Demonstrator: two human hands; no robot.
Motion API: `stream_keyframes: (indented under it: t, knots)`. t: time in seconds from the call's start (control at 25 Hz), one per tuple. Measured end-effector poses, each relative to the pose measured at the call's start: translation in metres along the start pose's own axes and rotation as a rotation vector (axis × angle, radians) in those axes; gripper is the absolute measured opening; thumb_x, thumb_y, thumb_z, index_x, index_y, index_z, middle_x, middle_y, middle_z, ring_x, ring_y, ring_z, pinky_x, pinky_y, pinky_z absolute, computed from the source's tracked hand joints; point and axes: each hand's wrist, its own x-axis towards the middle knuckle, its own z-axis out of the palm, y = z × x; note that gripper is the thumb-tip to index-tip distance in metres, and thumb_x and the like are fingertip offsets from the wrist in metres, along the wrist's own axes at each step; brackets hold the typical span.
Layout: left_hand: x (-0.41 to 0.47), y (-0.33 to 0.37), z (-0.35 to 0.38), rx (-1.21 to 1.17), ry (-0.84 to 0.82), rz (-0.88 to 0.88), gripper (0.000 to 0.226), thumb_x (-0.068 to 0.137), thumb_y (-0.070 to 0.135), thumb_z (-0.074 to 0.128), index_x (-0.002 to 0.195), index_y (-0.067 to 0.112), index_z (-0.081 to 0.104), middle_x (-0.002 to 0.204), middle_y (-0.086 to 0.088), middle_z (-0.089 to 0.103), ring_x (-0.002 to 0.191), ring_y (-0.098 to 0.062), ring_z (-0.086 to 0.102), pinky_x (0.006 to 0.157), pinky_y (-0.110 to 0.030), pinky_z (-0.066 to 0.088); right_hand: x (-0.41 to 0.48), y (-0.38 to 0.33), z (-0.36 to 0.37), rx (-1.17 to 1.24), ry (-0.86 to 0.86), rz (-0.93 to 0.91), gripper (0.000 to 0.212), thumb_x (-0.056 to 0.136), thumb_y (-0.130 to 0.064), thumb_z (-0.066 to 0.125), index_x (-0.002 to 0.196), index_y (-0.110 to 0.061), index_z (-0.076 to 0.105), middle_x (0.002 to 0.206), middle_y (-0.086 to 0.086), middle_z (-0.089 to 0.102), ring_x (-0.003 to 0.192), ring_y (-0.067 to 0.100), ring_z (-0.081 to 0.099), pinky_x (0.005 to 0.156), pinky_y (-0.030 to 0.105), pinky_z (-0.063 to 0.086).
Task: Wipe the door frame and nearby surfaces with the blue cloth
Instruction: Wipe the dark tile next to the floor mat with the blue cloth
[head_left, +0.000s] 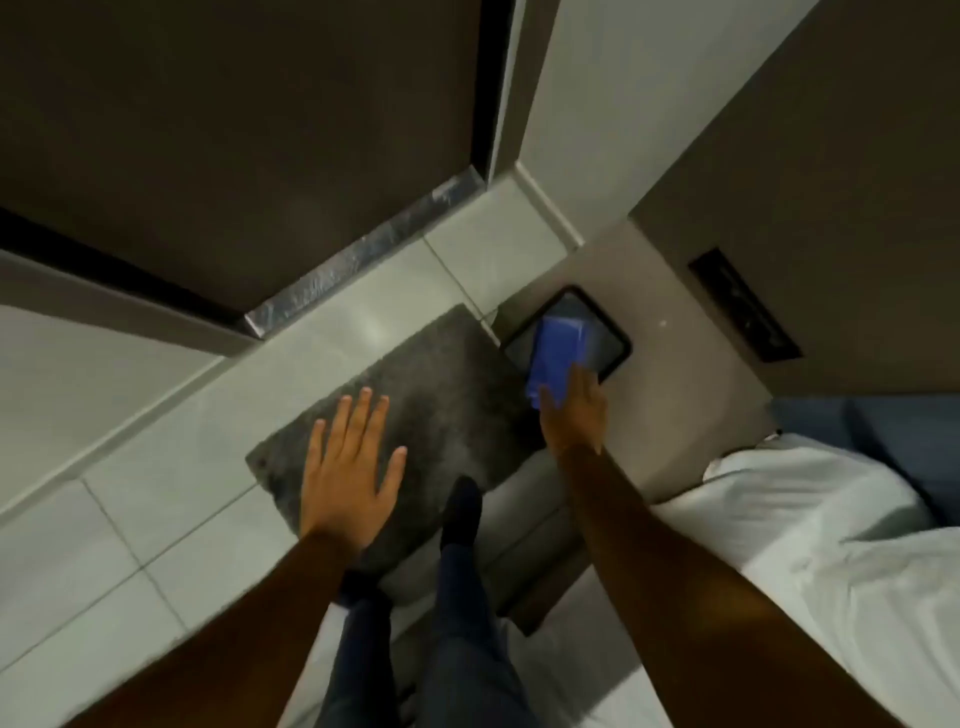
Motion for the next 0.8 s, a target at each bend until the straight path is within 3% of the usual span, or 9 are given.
stream_keyframes:
  t: [0.16,0.4,0.6,0.8]
  knots:
    - [-0.016,-0.01,0.072,0.054,-0.112,-0.056,0.074,0.109,0.057,0.028,0.173,0.021,0.018,0.182,-0.004,0.014,0.169,-0.026,0.009,0.136,-0.055,0.01,0.078,0.028,0.046,0.116,-0.015,0.124,0.061,0.106,-0.042,0.05,0.158,-0.014,0.036,0.16,0.013,0.043,0.144,0.033,0.048,0.12,0.049,0.042]
    - [-0.015,-0.05,0.119,0.047,-0.124,-0.156,0.072,0.11,0.052,0.035,0.171,0.015,0.027,0.179,-0.01,0.027,0.167,-0.03,0.02,0.134,-0.058,0.019,0.172,0.051,0.113,-0.001,0.038,0.184,0.069,0.099,-0.038,0.059,0.157,-0.011,0.035,0.16,0.015,0.037,0.147,0.036,0.041,0.123,0.05,0.037]
    - [-0.009,-0.067,0.118,0.008,-0.117,-0.22,0.073,0.11,0.054,0.031,0.172,0.018,0.022,0.181,-0.006,0.02,0.168,-0.026,0.012,0.136,-0.055,0.011,0.197,0.071,0.116,0.011,0.128,0.197,0.059,0.094,-0.02,0.062,0.15,-0.014,0.045,0.152,0.015,0.049,0.139,0.039,0.051,0.117,0.051,0.045]
    - [-0.007,-0.084,0.059,0.034,-0.078,-0.325,0.075,0.108,0.06,0.017,0.174,0.027,0.005,0.183,0.004,0.001,0.169,-0.017,-0.007,0.137,-0.044,-0.006,0.149,0.034,0.076,0.168,0.205,0.158,0.049,0.094,-0.027,0.065,0.14,-0.019,0.051,0.139,0.018,0.06,0.127,0.042,0.06,0.108,0.052,0.051]
